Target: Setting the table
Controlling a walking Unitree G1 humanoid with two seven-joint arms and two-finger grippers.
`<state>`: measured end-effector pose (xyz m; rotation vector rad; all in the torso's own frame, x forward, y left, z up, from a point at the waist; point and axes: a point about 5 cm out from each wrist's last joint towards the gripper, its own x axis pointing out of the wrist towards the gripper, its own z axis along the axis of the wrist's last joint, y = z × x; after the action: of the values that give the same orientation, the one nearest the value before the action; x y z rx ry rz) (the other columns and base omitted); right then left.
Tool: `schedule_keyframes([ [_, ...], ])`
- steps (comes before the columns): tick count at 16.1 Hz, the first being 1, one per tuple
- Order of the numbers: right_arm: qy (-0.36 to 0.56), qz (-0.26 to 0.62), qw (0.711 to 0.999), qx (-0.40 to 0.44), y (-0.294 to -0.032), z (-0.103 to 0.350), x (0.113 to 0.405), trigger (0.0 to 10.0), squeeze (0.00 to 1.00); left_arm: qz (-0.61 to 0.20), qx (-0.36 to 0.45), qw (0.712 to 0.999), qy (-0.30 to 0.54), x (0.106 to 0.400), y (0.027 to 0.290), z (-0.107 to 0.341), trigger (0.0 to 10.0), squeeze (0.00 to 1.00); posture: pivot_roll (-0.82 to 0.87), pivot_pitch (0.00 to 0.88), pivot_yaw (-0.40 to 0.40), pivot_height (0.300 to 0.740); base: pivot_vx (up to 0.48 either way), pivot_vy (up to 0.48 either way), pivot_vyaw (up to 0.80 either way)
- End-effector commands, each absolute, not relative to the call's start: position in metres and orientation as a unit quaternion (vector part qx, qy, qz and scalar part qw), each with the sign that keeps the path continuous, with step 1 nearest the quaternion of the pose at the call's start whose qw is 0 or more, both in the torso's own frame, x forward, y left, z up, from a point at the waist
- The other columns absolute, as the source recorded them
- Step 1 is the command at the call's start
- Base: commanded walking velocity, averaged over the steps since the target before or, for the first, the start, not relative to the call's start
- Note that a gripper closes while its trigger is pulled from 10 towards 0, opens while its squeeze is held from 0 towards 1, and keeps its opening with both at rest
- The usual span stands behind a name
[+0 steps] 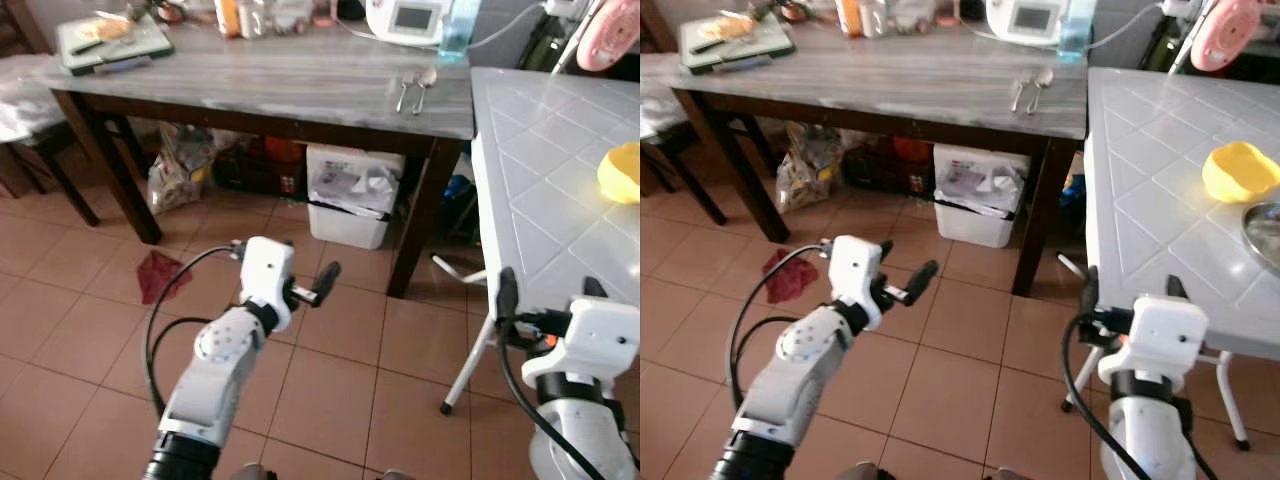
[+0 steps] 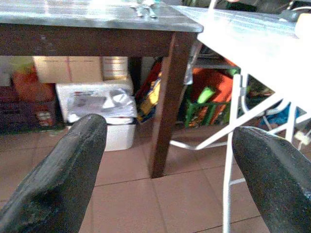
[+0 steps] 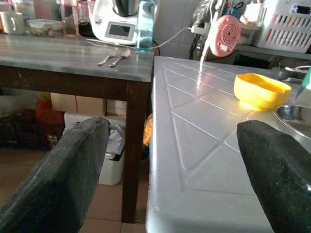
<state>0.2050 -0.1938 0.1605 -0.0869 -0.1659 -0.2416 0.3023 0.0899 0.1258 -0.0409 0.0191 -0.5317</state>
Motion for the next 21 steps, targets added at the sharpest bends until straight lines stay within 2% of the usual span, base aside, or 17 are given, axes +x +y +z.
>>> schedule_keyframes([
  [1, -0.085, -0.125, 0.988, -0.042, -0.195, 0.162, 0.204, 10.0, 0.0, -0.267, -0.017, 0.964, 0.003, 0.304, 0.09, 0.128, 10.0, 0.0, -0.02, 0.135, 0.006, 0.714, 0.0, 0.0, 0.0],
  [7, -0.083, -0.121, 0.988, -0.042, -0.195, 0.163, 0.206, 10.0, 0.0, -0.269, -0.017, 0.963, 0.0, 0.303, 0.088, 0.128, 10.0, 0.0, -0.03, 0.136, 0.002, 0.714, 0.0, 0.0, -0.73],
  [9, -0.083, -0.119, 0.988, -0.044, -0.194, 0.163, 0.206, 10.0, 0.0, -0.26, -0.018, 0.965, -0.006, 0.303, 0.09, 0.13, 10.0, 0.0, -0.02, 0.138, -0.002, 0.714, 0.0, 0.0, 0.0],
  [13, -0.111, -0.119, 0.984, -0.068, -0.196, 0.176, 0.199, 10.0, 0.0, -0.18, -0.021, 0.981, -0.067, 0.311, 0.111, 0.154, 10.0, 0.0, -0.02, 0.133, -0.022, 0.714, 0.0, -0.194, 0.0],
  [21, -0.112, -0.169, 0.976, -0.081, -0.203, 0.172, 0.182, 10.0, 0.0, -0.111, 0.023, 0.991, -0.067, 0.307, 0.13, 0.141, 10.0, 0.0, -0.02, 0.128, -0.021, 0.714, 0.0, 0.0, 0.0],
])
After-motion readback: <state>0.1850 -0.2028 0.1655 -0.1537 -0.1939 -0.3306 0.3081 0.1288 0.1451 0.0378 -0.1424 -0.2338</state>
